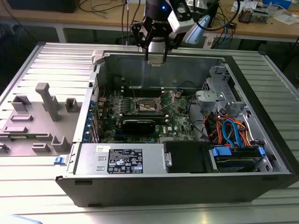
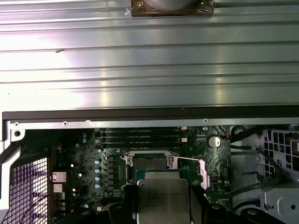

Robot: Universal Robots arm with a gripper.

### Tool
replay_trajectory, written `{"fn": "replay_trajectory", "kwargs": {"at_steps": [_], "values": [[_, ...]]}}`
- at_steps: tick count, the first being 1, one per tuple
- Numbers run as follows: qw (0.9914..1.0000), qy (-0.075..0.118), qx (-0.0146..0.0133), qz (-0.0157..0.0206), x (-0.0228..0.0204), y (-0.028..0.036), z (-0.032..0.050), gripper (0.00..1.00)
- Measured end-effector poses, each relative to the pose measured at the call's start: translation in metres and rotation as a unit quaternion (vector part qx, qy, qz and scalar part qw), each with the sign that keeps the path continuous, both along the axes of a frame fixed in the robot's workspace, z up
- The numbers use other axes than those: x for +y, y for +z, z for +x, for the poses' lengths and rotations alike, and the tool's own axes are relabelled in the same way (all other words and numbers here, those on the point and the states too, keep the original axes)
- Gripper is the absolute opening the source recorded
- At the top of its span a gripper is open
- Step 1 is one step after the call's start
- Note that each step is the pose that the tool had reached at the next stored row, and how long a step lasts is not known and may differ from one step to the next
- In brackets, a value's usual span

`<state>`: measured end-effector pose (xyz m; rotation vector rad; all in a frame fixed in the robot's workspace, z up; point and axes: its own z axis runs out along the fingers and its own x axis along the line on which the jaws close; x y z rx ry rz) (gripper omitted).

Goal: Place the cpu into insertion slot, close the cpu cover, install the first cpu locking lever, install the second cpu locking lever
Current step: 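Place the cpu into insertion slot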

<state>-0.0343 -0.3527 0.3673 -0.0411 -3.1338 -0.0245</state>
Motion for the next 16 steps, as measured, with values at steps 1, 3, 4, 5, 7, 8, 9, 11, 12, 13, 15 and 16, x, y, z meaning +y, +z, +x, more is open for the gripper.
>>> {"fn": "replay_trajectory", "kwargs": {"at_steps": [1, 3, 4, 5, 7, 8, 9, 11, 12, 13, 15, 16], "values": [[1.00000, 0.000, -0.0002, 0.0001, 0.0000, -0.0005, 0.0000, 0.55], [1.00000, 0.000, -0.0012, 0.0000, 0.0000, -0.0022, 0.0000, 0.55], [1.00000, 0.000, -0.0020, 0.0000, 0.0000, -0.0032, 0.0000, 0.55], [1.00000, 0.000, -0.0024, -0.0001, 0.0000, -0.0038, 0.0000, 0.55], [0.99999, 0.000, -0.0039, 0.0000, 0.0000, -0.0047, 0.0000, 0.55], [0.99999, 0.000, -0.0046, 0.0000, 0.0000, -0.0053, 0.0000, 0.55], [0.99998, 0.000, -0.0057, 0.0000, 0.0000, -0.0061, -0.0001, 0.55], [0.99996, 0.000, -0.0084, 0.0000, 0.0000, -0.0080, -0.0001, 0.55], [0.99995, 0.000, -0.0096, -0.0001, 0.0000, -0.0086, 0.0000, 0.55], [0.99995, 0.000, -0.0097, -0.0001, -0.0001, -0.0086, 0.0000, 0.55], [0.99995, 0.000, -0.0097, -0.0001, 0.0000, -0.0087, 0.0000, 0.55], [0.99995, 0.000, -0.0097, 0.0000, 0.0000, -0.0087, 0.0000, 0.55]]}}
